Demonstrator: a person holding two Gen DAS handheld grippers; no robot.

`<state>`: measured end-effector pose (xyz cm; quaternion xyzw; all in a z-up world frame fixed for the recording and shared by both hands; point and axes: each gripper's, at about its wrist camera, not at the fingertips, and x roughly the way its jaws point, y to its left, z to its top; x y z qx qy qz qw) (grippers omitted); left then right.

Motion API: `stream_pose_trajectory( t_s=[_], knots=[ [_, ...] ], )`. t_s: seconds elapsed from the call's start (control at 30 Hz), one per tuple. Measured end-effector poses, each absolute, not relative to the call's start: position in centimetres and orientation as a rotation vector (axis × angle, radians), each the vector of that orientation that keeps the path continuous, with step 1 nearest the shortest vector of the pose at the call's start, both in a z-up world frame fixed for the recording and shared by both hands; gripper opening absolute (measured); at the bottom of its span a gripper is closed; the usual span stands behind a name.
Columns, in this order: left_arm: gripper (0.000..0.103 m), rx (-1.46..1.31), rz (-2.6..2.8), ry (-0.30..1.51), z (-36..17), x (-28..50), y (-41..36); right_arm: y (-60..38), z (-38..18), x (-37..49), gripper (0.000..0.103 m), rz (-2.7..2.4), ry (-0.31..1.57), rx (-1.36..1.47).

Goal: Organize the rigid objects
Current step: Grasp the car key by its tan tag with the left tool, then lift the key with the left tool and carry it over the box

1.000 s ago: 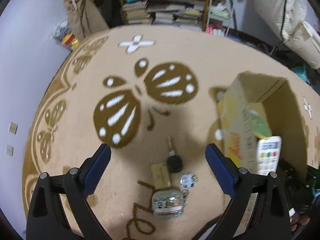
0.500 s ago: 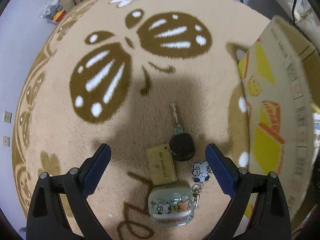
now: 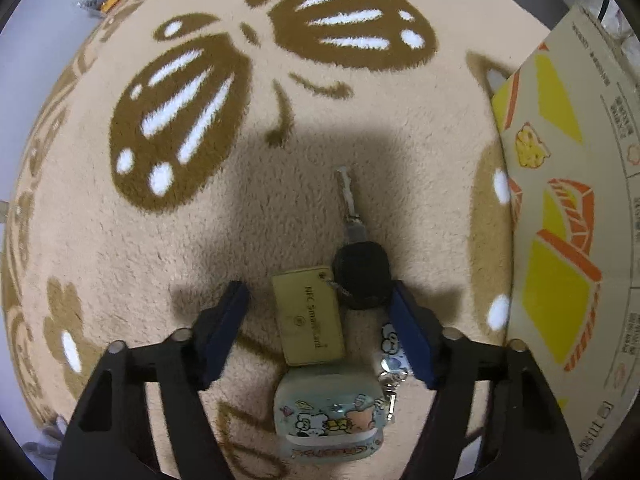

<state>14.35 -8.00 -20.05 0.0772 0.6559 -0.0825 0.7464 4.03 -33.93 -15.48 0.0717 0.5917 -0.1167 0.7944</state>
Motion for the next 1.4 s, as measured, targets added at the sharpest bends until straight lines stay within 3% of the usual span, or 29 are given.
stream_pose_trajectory(
  t_s=[0.17, 0.27, 0.47, 0.5, 0.53, 0.87, 1.4],
  knots=[
    [0.034, 0.153, -0.210, 1.417, -19.2, 14.3, -8.0, -33.9, -15.5, 4.0, 0.005, -0.250, 1.272, 0.154],
    [0.024, 0.143, -0.202, 1.405, -18.4, 14.4, -7.9, -34.0, -15.4, 4.0, 0.005, -0.250, 1.271, 0.157],
    [0.022, 0.144, -0.188, 1.386, -17.7, 14.2, -7.8, -33.9, -15.5, 4.0, 0.005, -0.249, 1.271, 0.158],
    [0.018, 0.153, -0.187, 1.378, -17.5, 14.2, -7.9, -33.8, -15.6, 4.0, 0.005, -0.249, 1.271, 0.159],
    [0.003, 0.153, -0.188, 1.376, -17.1, 13.9, -8.0, -33.9, -15.5, 4.0, 0.005, -0.248, 1.271, 0.159],
    [0.003, 0.155, -0.190, 1.348, -16.6, 14.1, -8.0, -33.9, -15.4, 4.0, 0.005, -0.247, 1.271, 0.160],
    [0.003, 0.162, -0.380, 0.958, -0.9, 10.4, -13.6, -33.9, -15.4, 3.9, 0.005, -0.247, 1.270, 0.153]
  ],
)
